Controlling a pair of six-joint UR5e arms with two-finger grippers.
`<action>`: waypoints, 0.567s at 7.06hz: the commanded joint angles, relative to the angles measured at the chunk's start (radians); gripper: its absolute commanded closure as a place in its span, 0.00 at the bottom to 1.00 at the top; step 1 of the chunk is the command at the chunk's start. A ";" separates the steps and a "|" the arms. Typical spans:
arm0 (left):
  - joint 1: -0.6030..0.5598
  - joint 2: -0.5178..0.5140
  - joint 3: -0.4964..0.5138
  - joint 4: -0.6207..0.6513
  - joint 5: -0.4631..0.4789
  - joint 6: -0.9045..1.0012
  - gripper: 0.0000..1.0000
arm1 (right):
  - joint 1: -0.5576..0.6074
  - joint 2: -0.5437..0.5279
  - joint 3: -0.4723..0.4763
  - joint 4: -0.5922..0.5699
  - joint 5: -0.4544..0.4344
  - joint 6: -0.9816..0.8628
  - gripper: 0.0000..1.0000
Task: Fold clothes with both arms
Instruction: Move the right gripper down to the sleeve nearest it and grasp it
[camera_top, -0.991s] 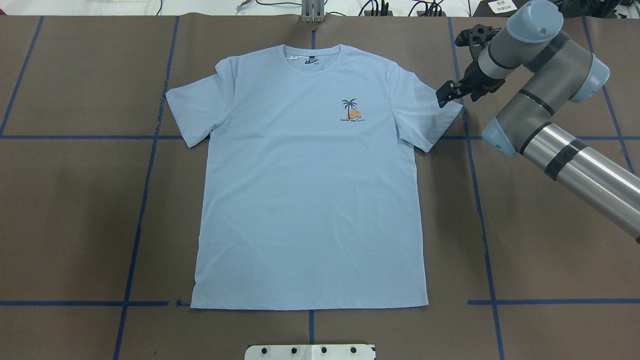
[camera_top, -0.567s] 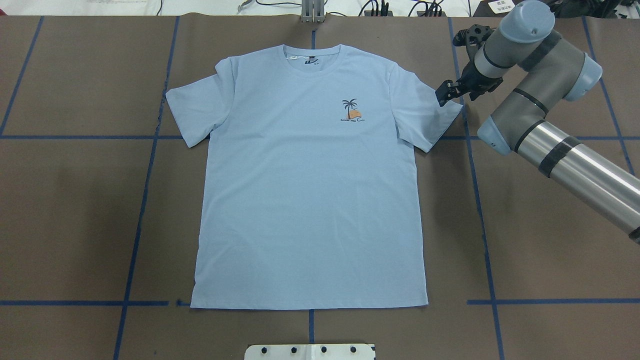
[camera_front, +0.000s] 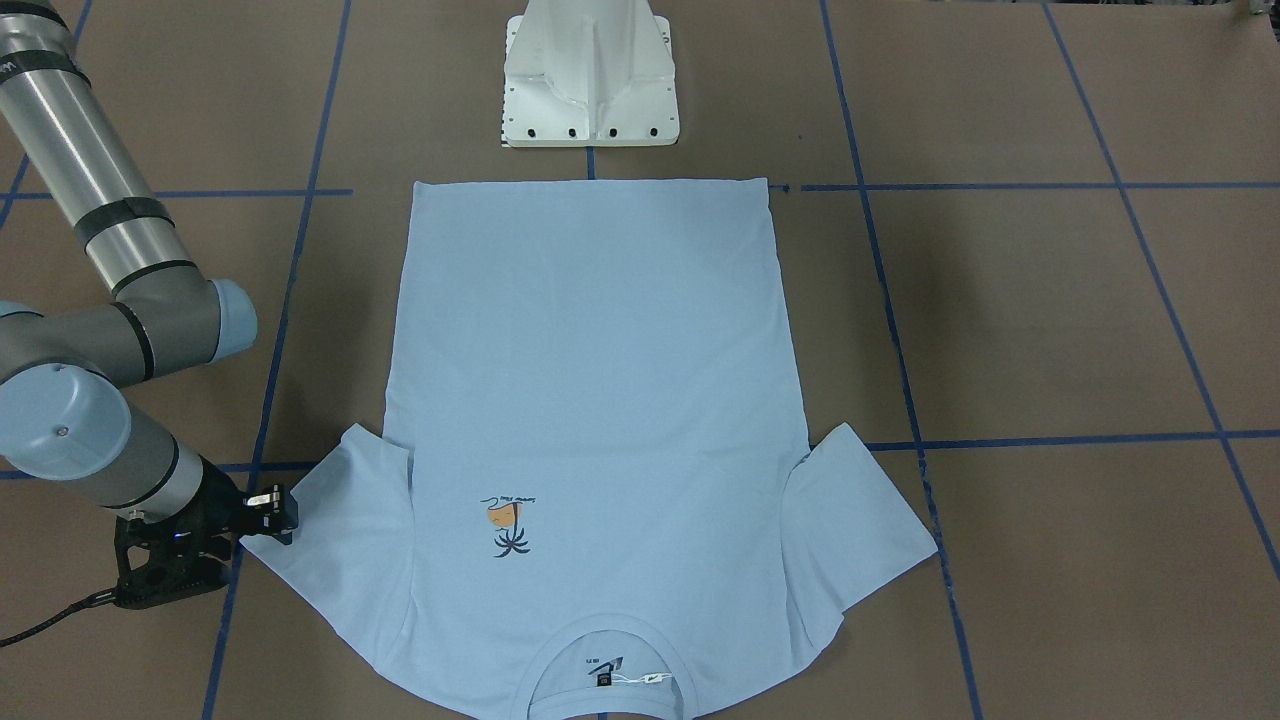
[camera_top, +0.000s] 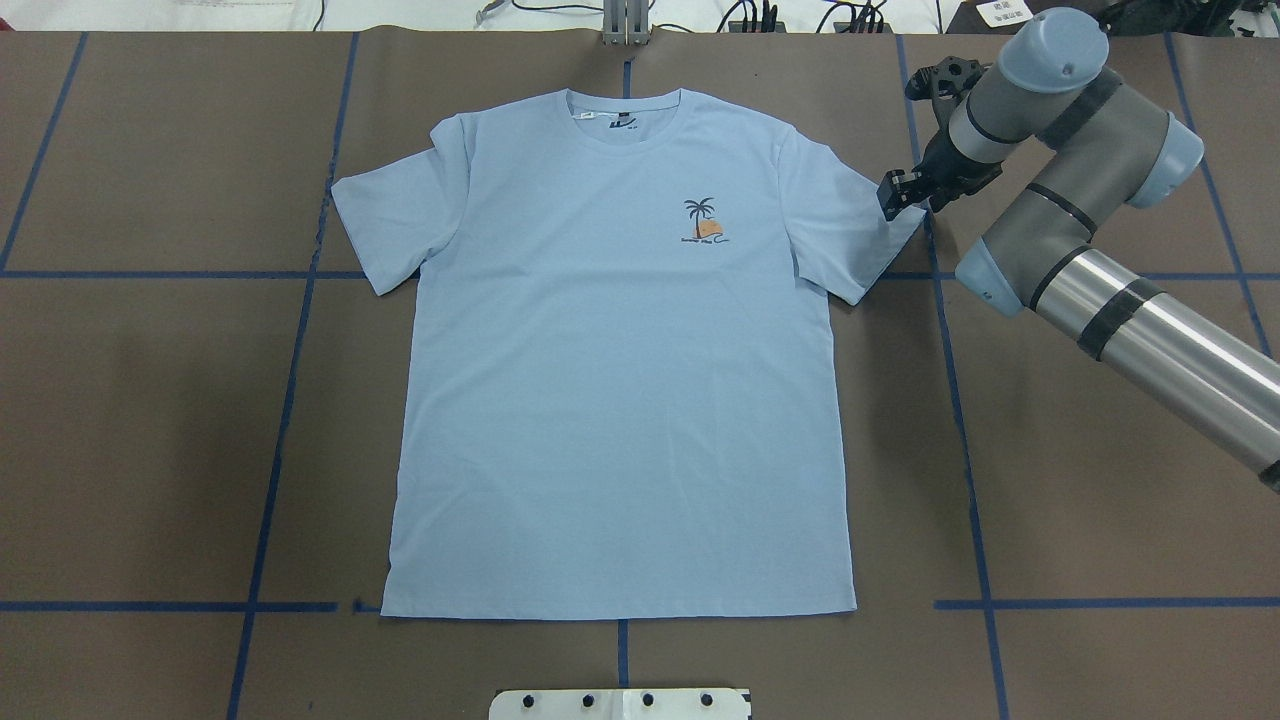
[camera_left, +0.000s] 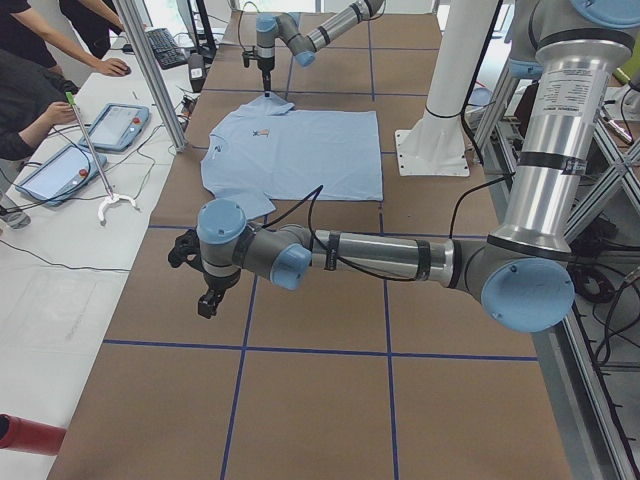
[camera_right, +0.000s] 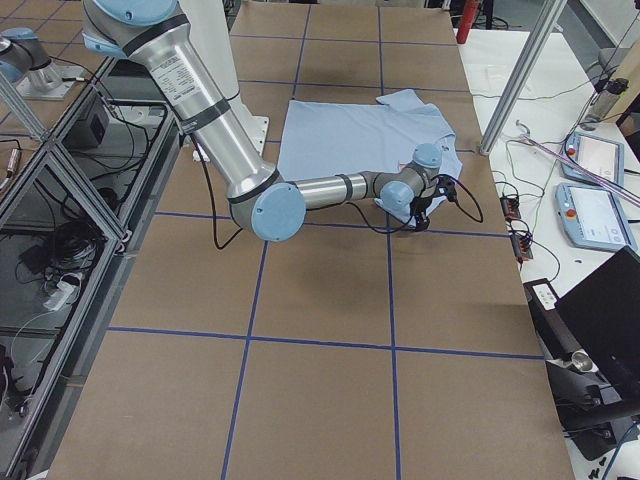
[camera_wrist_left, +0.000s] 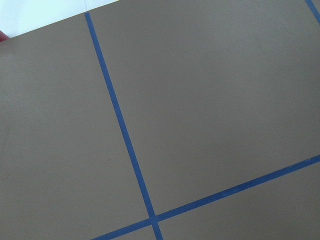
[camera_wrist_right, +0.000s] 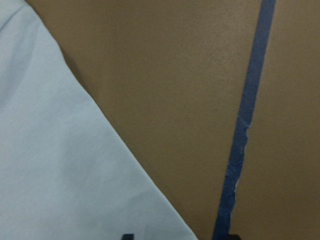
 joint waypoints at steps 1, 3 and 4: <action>0.000 -0.002 0.000 0.002 0.000 -0.008 0.00 | -0.002 0.003 0.002 -0.006 0.014 -0.013 1.00; 0.000 -0.005 -0.002 0.002 0.000 -0.012 0.00 | 0.001 0.003 0.031 0.000 0.021 -0.004 1.00; 0.000 -0.006 0.000 0.002 0.002 -0.012 0.00 | 0.001 0.006 0.054 0.001 0.049 0.003 1.00</action>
